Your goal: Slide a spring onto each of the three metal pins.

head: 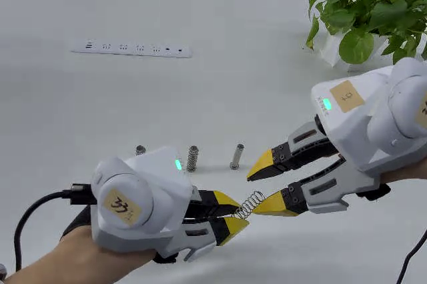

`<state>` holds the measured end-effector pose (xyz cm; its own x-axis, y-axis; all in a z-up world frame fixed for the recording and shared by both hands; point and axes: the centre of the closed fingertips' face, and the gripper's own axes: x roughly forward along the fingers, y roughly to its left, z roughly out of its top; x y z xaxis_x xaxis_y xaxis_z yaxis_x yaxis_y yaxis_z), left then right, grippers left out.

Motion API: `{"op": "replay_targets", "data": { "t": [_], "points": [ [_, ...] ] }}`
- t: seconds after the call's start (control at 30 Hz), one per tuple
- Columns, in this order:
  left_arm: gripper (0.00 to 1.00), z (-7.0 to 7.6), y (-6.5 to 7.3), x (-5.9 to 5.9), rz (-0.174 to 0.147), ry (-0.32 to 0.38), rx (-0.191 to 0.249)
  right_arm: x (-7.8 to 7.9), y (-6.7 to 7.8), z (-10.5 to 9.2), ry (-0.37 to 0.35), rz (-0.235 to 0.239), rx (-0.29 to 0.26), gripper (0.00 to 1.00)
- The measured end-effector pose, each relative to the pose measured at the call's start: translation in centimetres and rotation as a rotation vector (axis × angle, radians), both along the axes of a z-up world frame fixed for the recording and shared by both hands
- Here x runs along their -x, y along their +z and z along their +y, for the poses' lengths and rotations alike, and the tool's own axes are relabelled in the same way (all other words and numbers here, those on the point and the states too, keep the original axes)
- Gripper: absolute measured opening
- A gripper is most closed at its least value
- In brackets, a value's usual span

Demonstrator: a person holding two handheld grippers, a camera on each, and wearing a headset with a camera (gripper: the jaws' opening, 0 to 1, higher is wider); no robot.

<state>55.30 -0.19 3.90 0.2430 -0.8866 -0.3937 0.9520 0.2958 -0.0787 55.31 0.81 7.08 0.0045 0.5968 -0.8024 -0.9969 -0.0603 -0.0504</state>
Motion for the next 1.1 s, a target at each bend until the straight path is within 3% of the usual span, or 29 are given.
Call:
{"op": "replay_targets", "data": {
  "t": [0.1, 0.27, 1.1],
  "points": [
    [0.06, -0.3, 0.1, 0.0, -0.001, 0.0, 0.007, 0.4, -0.5, -0.5, 0.029, 0.024, 0.054, 0.19],
    [0.06, -0.7, 0.6, 0.0, -0.006, -0.001, 0.026, 0.6, -1.1, -0.5, 0.048, 0.056, 0.086, 0.14],
    [0.06, -1.1, 0.9, -0.1, -0.014, -0.005, 0.051, 1.0, -1.6, -0.3, 0.078, 0.101, 0.12, 0.08]
  ]
}}
